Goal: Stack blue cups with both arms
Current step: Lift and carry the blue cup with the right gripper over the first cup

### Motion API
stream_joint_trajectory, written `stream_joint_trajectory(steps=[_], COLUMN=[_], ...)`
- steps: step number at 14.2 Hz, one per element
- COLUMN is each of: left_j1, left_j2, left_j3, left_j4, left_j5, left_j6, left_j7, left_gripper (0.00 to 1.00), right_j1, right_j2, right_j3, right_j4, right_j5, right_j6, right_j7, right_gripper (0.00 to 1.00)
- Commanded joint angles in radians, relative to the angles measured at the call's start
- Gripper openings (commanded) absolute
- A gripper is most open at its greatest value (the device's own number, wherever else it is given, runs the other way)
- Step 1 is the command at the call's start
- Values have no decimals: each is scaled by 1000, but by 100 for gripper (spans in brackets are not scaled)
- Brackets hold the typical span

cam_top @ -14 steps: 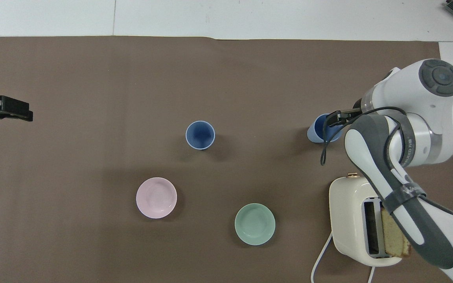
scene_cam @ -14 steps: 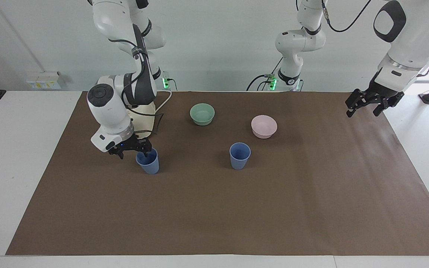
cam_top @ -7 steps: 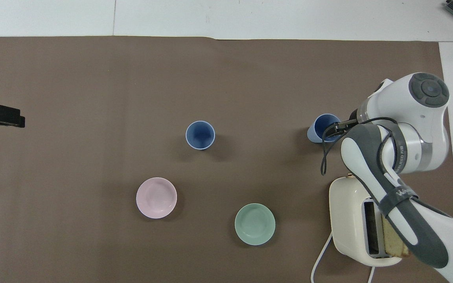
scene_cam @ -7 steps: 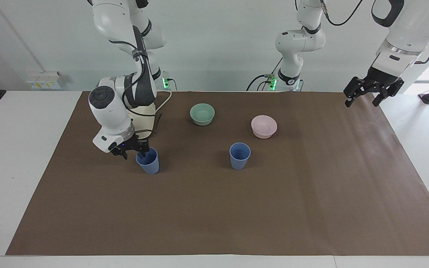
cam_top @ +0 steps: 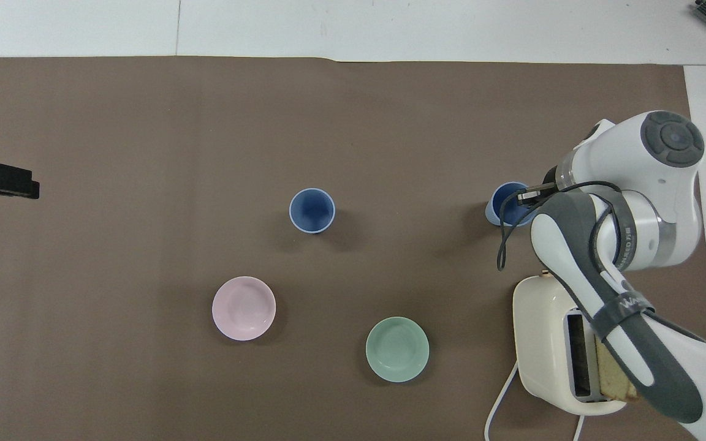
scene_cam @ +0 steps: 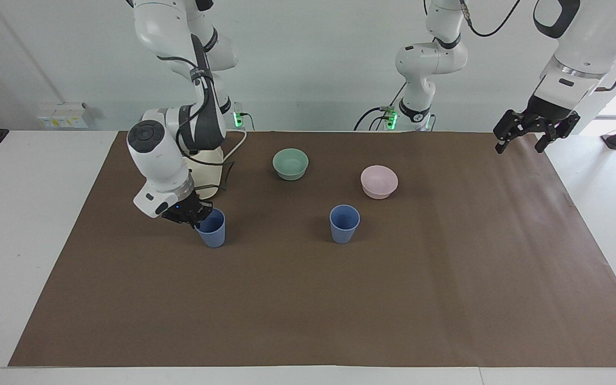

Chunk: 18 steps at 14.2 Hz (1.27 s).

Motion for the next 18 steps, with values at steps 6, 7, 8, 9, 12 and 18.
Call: stream_joint_trajectory(steps=[6,7,8,9,12,18], left_j1=[-1,-1,-1,-1,-1,-1], left_j2=[-10,-10,-10,-10,-10,-10], left_j3=[7,7,7,7,7,7], left_j4=[3,3,3,3,3,3], left_j5=[13,13,13,13,13,13], left_j6=[-17,-17,-17,-17,-17,-17], left_j7=[2,2,2,2,2,2], left_gripper=[100,100,100,100,100,100], right_j1=[58,61,61,60,61,61], right_j2=[-24,-27,-28,-30,-59,-88], right_j3=[11,13,30,46,63,198], right_j4=[192,224,256,295,347,346], right_j5=[6,6,6,6,7,1], right_j6=[-212,-253,-289,-330,-412,-424], right_j7=[39,65,94,114,128,323], right_gripper=[0,0,0,0,0,0])
